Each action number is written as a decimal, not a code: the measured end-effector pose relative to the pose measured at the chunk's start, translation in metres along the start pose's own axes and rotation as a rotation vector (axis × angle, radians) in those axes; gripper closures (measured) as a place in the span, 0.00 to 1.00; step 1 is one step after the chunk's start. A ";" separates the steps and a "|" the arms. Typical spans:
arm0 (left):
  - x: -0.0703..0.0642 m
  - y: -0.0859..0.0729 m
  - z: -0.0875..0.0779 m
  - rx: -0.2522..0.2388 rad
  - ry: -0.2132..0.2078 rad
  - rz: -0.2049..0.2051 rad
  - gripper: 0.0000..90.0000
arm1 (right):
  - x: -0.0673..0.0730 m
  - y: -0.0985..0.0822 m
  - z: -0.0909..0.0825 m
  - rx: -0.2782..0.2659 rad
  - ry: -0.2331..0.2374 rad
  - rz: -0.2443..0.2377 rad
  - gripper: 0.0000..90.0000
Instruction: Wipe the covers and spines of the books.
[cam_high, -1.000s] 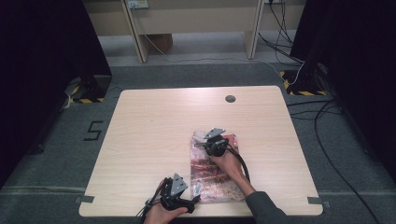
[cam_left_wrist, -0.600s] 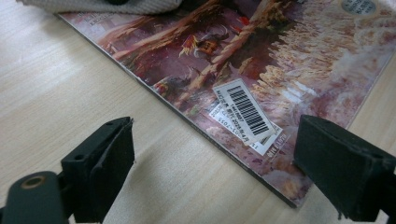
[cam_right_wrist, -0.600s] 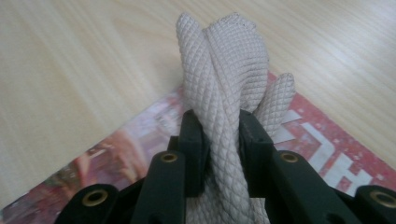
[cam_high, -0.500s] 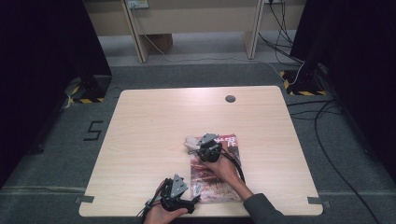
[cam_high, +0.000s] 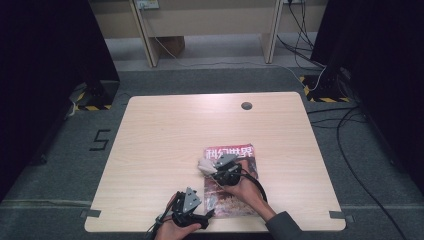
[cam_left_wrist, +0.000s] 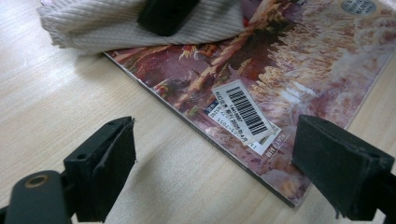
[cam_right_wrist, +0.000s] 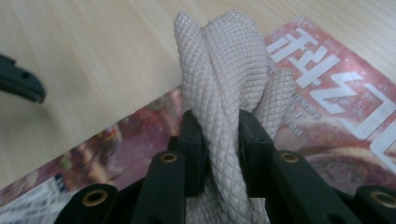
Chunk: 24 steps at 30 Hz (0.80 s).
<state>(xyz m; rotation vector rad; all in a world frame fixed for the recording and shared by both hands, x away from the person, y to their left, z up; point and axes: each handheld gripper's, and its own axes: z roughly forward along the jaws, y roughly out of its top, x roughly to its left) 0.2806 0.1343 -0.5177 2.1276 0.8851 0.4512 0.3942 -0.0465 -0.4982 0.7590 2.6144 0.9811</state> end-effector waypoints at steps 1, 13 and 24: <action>0.000 0.000 0.000 0.000 0.001 0.002 0.14 | 0.001 -0.002 -0.002 0.001 0.006 -0.005 0.83; 0.000 0.000 0.000 -0.004 0.001 -0.003 0.14 | 0.002 -0.028 -0.026 -0.001 0.014 0.013 0.82; 0.000 0.000 0.000 -0.005 -0.001 -0.005 0.14 | -0.026 -0.052 -0.046 0.002 -0.068 0.100 0.81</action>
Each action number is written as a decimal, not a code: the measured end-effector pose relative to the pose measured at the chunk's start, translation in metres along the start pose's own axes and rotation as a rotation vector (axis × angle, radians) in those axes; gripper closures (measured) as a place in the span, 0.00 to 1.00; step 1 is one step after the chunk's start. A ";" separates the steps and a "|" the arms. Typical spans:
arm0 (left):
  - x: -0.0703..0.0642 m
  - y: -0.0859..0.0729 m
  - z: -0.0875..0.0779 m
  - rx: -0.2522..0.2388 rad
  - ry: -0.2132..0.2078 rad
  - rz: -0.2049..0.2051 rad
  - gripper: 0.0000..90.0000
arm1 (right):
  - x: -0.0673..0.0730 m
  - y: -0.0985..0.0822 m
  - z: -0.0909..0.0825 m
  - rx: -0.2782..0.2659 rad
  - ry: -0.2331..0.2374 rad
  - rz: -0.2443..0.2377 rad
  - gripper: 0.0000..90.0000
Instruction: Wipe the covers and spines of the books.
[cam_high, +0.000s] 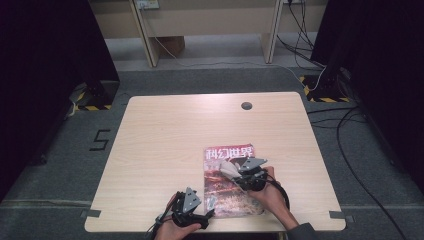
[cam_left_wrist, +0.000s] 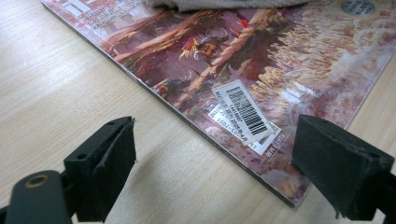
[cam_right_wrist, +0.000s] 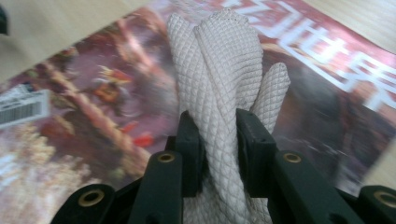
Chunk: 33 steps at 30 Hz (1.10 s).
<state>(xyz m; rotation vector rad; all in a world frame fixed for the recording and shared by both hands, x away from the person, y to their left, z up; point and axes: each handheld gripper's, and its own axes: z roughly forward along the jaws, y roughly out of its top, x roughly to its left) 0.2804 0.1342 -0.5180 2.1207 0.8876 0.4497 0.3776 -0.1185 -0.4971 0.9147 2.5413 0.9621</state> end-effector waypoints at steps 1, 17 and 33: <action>0.000 0.000 0.000 0.000 0.000 0.001 0.14 | -0.003 -0.001 -0.001 0.002 -0.008 0.009 0.81; 0.000 0.000 0.000 0.000 -0.001 0.001 0.14 | -0.029 -0.012 -0.010 0.003 -0.079 0.082 0.81; 0.000 0.000 0.000 0.000 -0.005 -0.004 0.14 | -0.010 -0.020 -0.020 0.018 -0.051 0.026 0.81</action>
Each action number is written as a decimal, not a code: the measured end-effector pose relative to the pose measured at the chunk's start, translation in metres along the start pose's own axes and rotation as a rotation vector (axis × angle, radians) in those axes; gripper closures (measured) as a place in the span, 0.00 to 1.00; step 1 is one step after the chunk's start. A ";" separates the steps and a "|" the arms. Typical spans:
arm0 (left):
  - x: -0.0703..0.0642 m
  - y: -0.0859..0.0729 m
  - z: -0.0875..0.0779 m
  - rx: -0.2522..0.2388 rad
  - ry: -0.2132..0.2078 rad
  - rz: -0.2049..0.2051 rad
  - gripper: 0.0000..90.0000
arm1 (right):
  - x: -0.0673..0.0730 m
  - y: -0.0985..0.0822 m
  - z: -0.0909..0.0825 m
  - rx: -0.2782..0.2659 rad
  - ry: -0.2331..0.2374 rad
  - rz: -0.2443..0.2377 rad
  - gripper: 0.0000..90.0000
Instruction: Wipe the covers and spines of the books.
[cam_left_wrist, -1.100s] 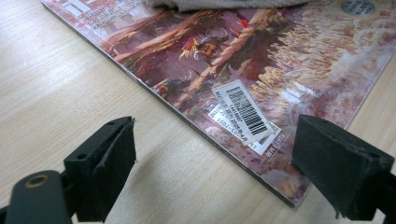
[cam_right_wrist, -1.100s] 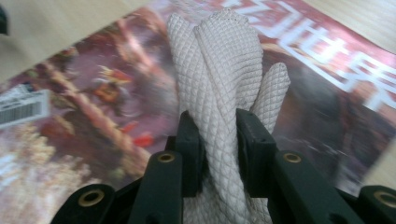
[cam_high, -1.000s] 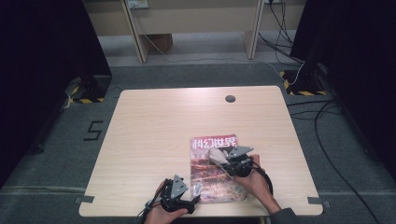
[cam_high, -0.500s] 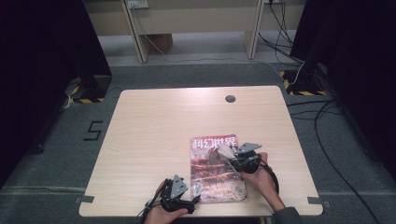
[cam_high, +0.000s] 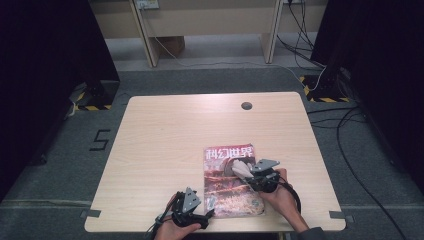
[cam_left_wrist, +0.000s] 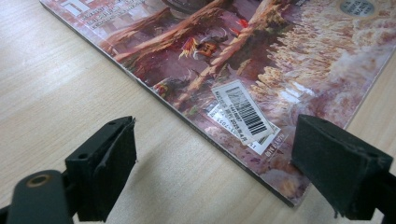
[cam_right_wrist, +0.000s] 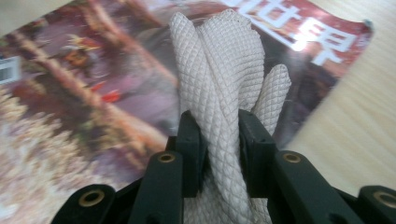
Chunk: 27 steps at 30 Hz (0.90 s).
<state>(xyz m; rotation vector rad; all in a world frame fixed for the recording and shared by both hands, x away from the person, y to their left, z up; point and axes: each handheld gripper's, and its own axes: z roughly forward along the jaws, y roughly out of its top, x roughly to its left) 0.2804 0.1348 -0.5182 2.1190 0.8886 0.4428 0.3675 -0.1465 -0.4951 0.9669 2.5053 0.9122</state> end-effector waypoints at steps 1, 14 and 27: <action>0.000 0.000 0.000 0.000 0.001 0.001 0.14 | 0.003 0.000 0.000 -0.001 0.005 -0.004 0.81; 0.000 0.000 0.000 -0.004 0.002 0.001 0.15 | 0.039 -0.006 -0.007 -0.006 0.095 -0.069 0.81; 0.000 0.000 0.000 -0.001 -0.001 -0.002 0.15 | 0.058 -0.022 -0.020 -0.020 0.156 -0.089 0.79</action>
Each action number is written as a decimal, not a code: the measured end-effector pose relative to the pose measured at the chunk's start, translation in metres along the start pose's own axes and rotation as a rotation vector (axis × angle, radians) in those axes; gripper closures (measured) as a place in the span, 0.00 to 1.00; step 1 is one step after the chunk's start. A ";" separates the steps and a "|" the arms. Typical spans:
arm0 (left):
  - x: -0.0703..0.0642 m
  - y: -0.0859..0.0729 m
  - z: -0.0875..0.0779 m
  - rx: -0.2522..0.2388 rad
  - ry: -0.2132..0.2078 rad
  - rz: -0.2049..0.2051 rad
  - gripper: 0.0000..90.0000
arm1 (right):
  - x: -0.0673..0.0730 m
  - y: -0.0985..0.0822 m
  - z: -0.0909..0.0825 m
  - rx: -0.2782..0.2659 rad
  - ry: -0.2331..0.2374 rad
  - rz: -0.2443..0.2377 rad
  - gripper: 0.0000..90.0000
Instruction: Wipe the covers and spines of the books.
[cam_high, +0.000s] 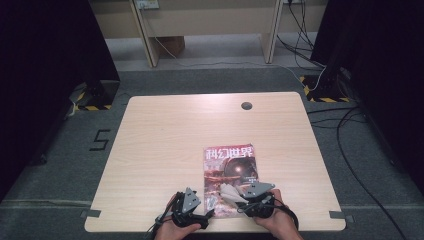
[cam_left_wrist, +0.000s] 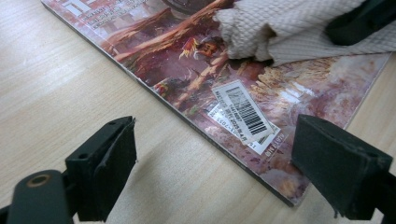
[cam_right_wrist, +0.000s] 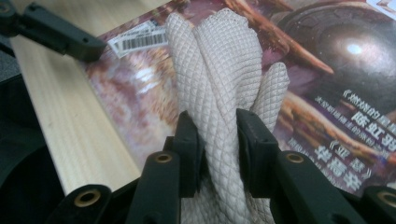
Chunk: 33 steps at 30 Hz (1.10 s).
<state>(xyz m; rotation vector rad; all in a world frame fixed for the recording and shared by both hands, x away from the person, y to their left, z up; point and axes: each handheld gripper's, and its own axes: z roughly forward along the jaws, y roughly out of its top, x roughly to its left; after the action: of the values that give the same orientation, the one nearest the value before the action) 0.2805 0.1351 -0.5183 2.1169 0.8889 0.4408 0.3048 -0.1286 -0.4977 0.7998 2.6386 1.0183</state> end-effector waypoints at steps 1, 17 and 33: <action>0.000 0.000 0.000 -0.001 -0.002 -0.003 0.15 | 0.001 -0.002 -0.002 -0.001 0.002 -0.005 0.79; 0.000 0.000 0.000 -0.001 0.002 0.003 0.15 | -0.026 -0.023 -0.020 -0.017 -0.081 0.105 0.80; 0.000 0.000 0.000 -0.003 0.000 -0.001 0.15 | -0.052 -0.016 -0.017 -0.049 -0.205 0.151 0.84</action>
<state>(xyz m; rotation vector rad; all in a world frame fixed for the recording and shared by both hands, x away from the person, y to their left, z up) 0.2804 0.1352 -0.5185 2.1137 0.8893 0.4412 0.3355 -0.1765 -0.4959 1.0457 2.4023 0.9751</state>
